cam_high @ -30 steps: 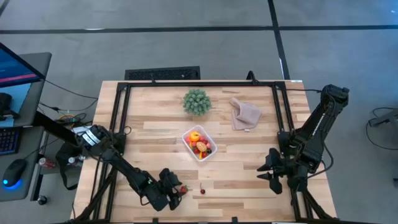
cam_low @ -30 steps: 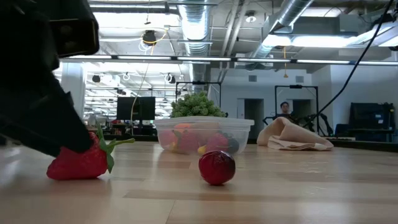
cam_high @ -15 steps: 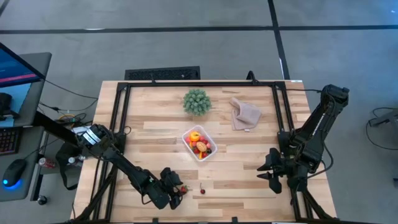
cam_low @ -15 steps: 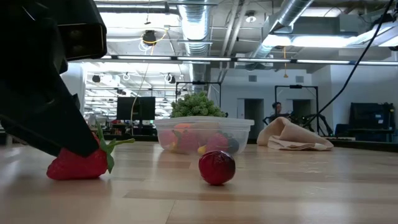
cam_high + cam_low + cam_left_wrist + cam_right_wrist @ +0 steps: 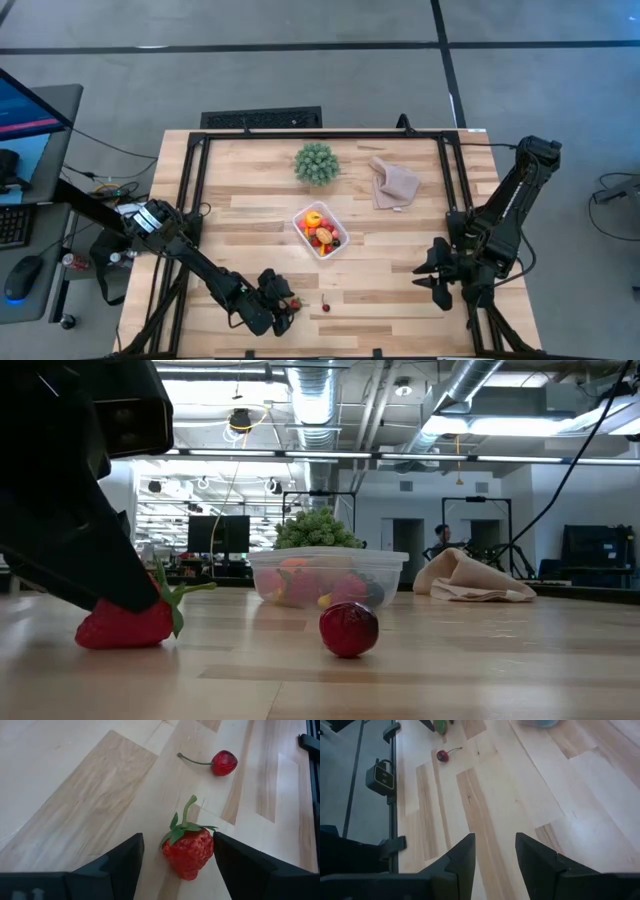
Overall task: Pick and placing Produce into tupperware
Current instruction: Put the red strawberry into the transparent container
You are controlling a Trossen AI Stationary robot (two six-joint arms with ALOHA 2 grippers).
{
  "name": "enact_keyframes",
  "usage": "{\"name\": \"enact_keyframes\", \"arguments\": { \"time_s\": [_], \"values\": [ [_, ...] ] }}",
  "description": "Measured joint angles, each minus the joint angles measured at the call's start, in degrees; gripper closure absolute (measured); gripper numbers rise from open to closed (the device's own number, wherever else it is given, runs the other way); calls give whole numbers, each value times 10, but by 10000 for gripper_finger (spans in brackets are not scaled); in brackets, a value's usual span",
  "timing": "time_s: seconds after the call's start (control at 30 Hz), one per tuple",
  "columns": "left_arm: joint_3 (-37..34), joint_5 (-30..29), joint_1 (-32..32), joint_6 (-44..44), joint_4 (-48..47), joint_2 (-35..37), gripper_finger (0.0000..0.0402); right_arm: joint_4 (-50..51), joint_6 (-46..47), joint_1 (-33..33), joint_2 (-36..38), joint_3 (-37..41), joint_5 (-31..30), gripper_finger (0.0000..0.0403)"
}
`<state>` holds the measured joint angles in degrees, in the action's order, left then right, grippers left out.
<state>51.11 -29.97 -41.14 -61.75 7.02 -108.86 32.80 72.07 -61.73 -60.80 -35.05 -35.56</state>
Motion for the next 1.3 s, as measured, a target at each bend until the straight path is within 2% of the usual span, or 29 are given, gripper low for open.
{"name": "enact_keyframes", "arguments": {
  "time_s": [0.4, 0.9, 1.3],
  "values": [
    [0, 8, 1, 3, -2, 0, 249, 0, 0, 11, 0, 0, -5, 275],
    [0, 17, 1, 5, -11, 7, 251, 0, -1, 27, 0, 0, -5, 275],
    [0, 8, 20, 15, -187, 92, 252, 1, -1, 27, 0, 0, -3, 274]
  ]
}}
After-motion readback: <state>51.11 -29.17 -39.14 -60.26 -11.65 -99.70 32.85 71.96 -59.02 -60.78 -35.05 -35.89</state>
